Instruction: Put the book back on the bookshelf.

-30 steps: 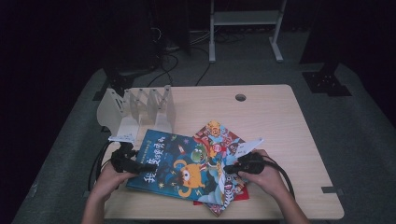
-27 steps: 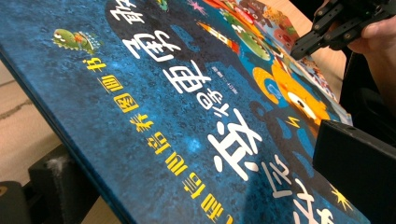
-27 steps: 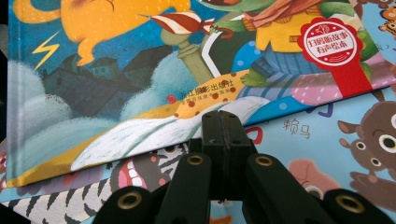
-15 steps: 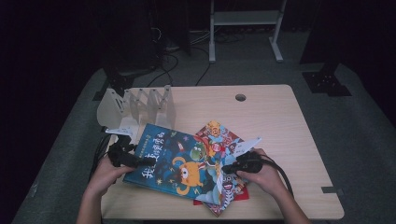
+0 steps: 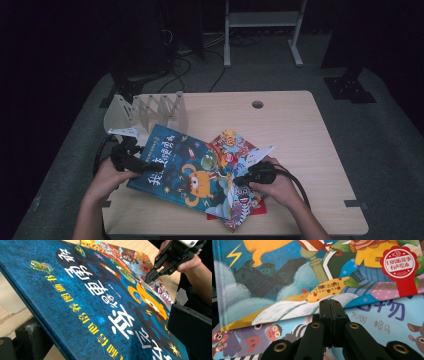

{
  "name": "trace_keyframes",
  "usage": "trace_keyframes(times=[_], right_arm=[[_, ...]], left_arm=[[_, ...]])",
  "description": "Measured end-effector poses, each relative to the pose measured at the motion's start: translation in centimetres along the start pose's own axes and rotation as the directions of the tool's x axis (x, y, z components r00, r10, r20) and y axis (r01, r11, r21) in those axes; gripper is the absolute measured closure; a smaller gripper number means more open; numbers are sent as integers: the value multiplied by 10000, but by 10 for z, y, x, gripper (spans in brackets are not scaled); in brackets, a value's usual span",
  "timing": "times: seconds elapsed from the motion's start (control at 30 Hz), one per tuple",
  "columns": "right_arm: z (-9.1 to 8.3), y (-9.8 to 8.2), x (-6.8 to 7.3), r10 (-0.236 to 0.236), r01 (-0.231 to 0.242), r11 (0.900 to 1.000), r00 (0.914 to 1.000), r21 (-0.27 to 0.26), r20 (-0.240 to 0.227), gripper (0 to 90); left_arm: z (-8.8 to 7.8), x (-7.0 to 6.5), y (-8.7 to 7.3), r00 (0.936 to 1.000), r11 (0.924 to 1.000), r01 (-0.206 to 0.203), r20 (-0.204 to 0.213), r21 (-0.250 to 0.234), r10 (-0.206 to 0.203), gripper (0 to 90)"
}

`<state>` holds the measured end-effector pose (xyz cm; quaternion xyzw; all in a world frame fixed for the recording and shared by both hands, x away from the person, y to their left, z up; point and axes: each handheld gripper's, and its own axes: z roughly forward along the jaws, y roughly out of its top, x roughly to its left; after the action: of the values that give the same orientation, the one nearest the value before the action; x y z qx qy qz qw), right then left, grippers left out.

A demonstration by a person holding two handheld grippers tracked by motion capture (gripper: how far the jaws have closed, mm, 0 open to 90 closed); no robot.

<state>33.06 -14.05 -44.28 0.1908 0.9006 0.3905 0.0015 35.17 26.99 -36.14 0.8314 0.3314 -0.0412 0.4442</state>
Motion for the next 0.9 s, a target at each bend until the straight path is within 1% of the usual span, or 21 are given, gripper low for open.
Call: trace_keyframes(times=[0.03,0.13,0.17,0.2,0.27,0.33,0.4,0.43,0.47,0.5,0.63,0.7,0.73,0.77,0.8,0.83,0.87,0.9], right_arm=[[0,0,0,-23,23,10000,10000,15,1,881],[1,2,1,-23,23,10000,10000,33,27,882],[2,3,2,-64,64,10000,10000,39,22,882],[3,3,3,-16,16,10000,10000,23,24,881],[5,4,4,-96,96,10000,9999,-25,-56,881],[5,4,5,-75,75,10000,9999,-14,-75,881],[8,7,6,-197,197,9998,9998,31,-76,881],[8,8,7,-174,174,9998,9998,36,-68,881],[9,8,7,-251,251,9997,9997,54,-63,881],[10,9,8,-186,186,9998,9998,38,-74,882],[12,11,9,-232,232,9997,9997,62,-72,881],[13,12,10,-252,252,9997,9996,68,-84,881],[13,12,10,-252,252,9997,9996,68,-84,881],[14,13,11,-287,287,9996,9996,84,-70,881],[14,13,11,-287,287,9996,9996,84,-70,881],[15,14,12,-352,353,9993,9994,87,-73,880],[15,14,12,-352,353,9993,9994,87,-73,880],[16,15,13,-334,335,9994,9994,81,-79,881]], left_arm=[[-2,-2,4,10000,10000,-84,-23,-36,84,0],[-3,-3,8,9999,9999,-133,-50,-37,133,0],[-5,-5,11,9997,9998,-214,-81,-34,214,0],[-5,-5,11,9997,9998,-214,-81,-34,214,0],[-8,-6,16,9995,9995,-301,-110,-43,301,0],[-9,-7,18,9995,9996,-297,-126,-32,296,0],[-12,-9,25,9989,9991,-421,-203,99,423,0],[-12,-10,27,9987,9988,-467,-204,115,469,0],[-12,-10,27,9987,9988,-467,-204,115,469,0],[-13,-13,32,9982,9983,-546,-223,209,551,0],[-15,-16,41,9973,9973,-665,-280,318,674,0],[-15,-18,50,9959,9957,-837,-321,397,850,0],[-15,-18,50,9959,9957,-837,-321,397,850,0],[-16,-21,56,9949,9946,-930,-341,468,946,0],[-16,-21,56,9949,9946,-930,-341,468,946,0],[-16,-23,62,9935,9927,-1067,-341,563,1087,0],[-16,-23,62,9935,9927,-1067,-341,563,1087,0],[-17,-25,68,9918,9903,-1218,-305,675,1241,0]])
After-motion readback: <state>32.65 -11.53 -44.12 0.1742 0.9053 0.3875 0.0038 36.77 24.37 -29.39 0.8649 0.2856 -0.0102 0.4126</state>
